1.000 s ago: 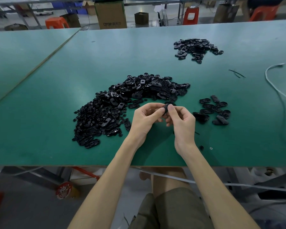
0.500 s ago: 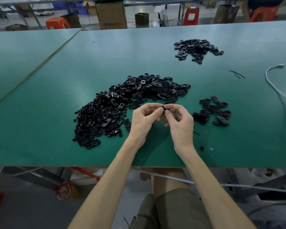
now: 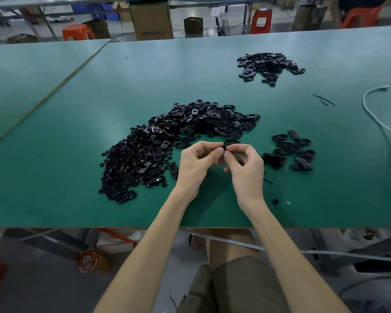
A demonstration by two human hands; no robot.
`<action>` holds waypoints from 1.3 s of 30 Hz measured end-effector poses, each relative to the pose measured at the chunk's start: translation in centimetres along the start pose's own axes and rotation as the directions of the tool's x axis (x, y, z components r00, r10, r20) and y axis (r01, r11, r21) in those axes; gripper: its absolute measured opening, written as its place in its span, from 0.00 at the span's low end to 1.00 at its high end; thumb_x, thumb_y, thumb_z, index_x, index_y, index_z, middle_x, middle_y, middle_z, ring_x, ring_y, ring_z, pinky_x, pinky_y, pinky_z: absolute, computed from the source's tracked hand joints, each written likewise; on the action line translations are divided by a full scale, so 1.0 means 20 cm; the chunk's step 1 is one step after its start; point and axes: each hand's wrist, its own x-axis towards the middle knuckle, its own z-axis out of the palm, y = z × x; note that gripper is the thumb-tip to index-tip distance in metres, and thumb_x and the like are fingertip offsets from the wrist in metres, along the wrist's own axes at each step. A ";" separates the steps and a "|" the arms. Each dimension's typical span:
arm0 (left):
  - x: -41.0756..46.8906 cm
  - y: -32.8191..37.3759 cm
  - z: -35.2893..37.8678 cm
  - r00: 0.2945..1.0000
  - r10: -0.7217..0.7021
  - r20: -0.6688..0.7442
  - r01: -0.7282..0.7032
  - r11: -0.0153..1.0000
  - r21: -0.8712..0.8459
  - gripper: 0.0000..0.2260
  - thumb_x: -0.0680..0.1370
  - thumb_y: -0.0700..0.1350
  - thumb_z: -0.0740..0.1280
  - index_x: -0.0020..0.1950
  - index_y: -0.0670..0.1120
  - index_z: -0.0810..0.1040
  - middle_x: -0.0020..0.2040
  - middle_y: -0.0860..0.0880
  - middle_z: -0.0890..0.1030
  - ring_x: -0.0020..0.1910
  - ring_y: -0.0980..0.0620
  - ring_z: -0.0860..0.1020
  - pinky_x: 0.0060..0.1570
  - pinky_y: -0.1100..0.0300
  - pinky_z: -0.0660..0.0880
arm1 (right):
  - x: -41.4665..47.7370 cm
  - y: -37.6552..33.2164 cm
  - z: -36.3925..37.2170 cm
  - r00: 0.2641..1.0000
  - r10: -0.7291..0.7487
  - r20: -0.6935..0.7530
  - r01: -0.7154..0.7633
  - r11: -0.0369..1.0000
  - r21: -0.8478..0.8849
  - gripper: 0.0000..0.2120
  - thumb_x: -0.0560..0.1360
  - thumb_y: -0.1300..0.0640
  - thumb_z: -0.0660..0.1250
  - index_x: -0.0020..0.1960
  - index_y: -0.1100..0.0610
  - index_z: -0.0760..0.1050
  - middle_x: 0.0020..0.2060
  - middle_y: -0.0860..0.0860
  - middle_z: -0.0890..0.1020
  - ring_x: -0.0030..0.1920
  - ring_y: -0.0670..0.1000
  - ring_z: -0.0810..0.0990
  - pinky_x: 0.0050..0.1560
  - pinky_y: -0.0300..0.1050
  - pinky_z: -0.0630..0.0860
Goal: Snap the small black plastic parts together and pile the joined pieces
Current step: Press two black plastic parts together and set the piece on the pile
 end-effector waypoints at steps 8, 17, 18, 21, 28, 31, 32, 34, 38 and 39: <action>0.00 0.00 0.01 0.997 0.008 -0.071 -0.005 0.999 0.048 0.05 0.79 0.34 0.72 0.55 0.36 0.82 0.50 0.40 0.86 0.48 0.43 0.87 0.47 0.56 0.83 | 0.01 0.01 -0.01 0.995 0.054 -0.083 -0.048 0.996 0.079 0.03 0.82 0.62 0.68 0.51 0.56 0.77 0.40 0.52 0.83 0.34 0.45 0.80 0.40 0.40 0.78; 0.00 0.00 0.01 0.998 0.015 -0.069 -0.011 0.998 0.067 0.07 0.81 0.34 0.69 0.58 0.38 0.84 0.51 0.43 0.87 0.50 0.44 0.86 0.47 0.58 0.81 | 0.00 -0.01 -0.01 1.000 0.024 -0.020 -0.020 0.988 0.156 0.10 0.80 0.66 0.69 0.53 0.54 0.85 0.39 0.47 0.86 0.38 0.45 0.82 0.38 0.39 0.77; 0.00 0.00 0.01 0.998 0.014 -0.069 -0.009 0.997 0.072 0.07 0.81 0.34 0.69 0.57 0.39 0.84 0.51 0.44 0.87 0.51 0.43 0.86 0.47 0.57 0.81 | 0.00 -0.01 -0.01 0.999 0.027 -0.020 -0.024 0.988 0.155 0.08 0.80 0.66 0.69 0.52 0.56 0.84 0.39 0.48 0.87 0.39 0.45 0.83 0.37 0.39 0.78; 0.00 -0.01 0.01 0.997 0.014 -0.070 -0.006 0.994 0.107 0.07 0.80 0.35 0.70 0.56 0.42 0.85 0.50 0.46 0.88 0.50 0.47 0.86 0.48 0.58 0.81 | 0.00 -0.01 -0.01 0.998 0.056 -0.016 -0.052 0.978 0.203 0.04 0.79 0.66 0.71 0.52 0.60 0.81 0.43 0.53 0.88 0.41 0.49 0.86 0.37 0.41 0.78; 0.00 0.00 0.01 0.998 0.018 -0.058 -0.010 0.990 0.138 0.08 0.80 0.34 0.69 0.57 0.39 0.85 0.50 0.46 0.88 0.47 0.53 0.85 0.44 0.63 0.79 | 0.00 0.00 -0.02 0.999 0.030 -0.035 -0.023 0.985 0.173 0.05 0.79 0.66 0.71 0.49 0.57 0.81 0.41 0.50 0.88 0.42 0.48 0.86 0.39 0.38 0.78; -0.01 0.00 0.01 0.999 0.017 -0.045 -0.012 0.992 0.129 0.08 0.80 0.33 0.69 0.57 0.38 0.85 0.50 0.45 0.88 0.49 0.48 0.86 0.44 0.62 0.79 | 0.00 0.00 -0.01 0.999 0.018 -0.043 -0.013 0.992 0.129 0.06 0.79 0.65 0.72 0.47 0.54 0.81 0.36 0.42 0.85 0.34 0.40 0.79 0.38 0.33 0.75; -0.01 0.00 0.01 0.999 0.016 -0.041 -0.010 0.992 0.130 0.08 0.80 0.33 0.69 0.57 0.39 0.85 0.50 0.45 0.88 0.49 0.47 0.86 0.44 0.61 0.79 | 0.00 0.00 -0.01 0.999 0.015 -0.042 -0.010 0.992 0.125 0.06 0.79 0.65 0.72 0.47 0.54 0.81 0.35 0.42 0.85 0.34 0.40 0.79 0.38 0.33 0.75; -0.01 0.00 0.01 1.000 0.016 -0.022 -0.013 0.992 0.129 0.08 0.80 0.34 0.70 0.57 0.40 0.85 0.50 0.46 0.88 0.48 0.49 0.86 0.45 0.61 0.79 | 0.00 0.00 -0.01 0.999 0.013 -0.039 -0.008 0.994 0.111 0.06 0.78 0.65 0.72 0.47 0.55 0.81 0.37 0.43 0.85 0.38 0.43 0.83 0.38 0.35 0.76; -0.01 0.01 0.01 0.999 0.018 0.027 -0.020 0.996 0.085 0.08 0.80 0.35 0.70 0.58 0.40 0.85 0.51 0.46 0.88 0.49 0.49 0.87 0.45 0.62 0.80 | 0.00 0.00 -0.01 0.997 0.008 -0.071 -0.002 0.996 0.084 0.04 0.78 0.63 0.73 0.48 0.54 0.82 0.40 0.47 0.86 0.43 0.49 0.85 0.38 0.37 0.77; -0.01 0.01 0.01 0.999 0.021 0.027 -0.023 0.997 0.075 0.08 0.81 0.35 0.70 0.59 0.40 0.84 0.51 0.46 0.88 0.49 0.49 0.87 0.45 0.62 0.80 | 0.00 0.00 -0.01 0.996 0.003 -0.084 0.004 0.997 0.079 0.04 0.78 0.63 0.73 0.48 0.55 0.82 0.40 0.47 0.86 0.43 0.48 0.85 0.38 0.37 0.77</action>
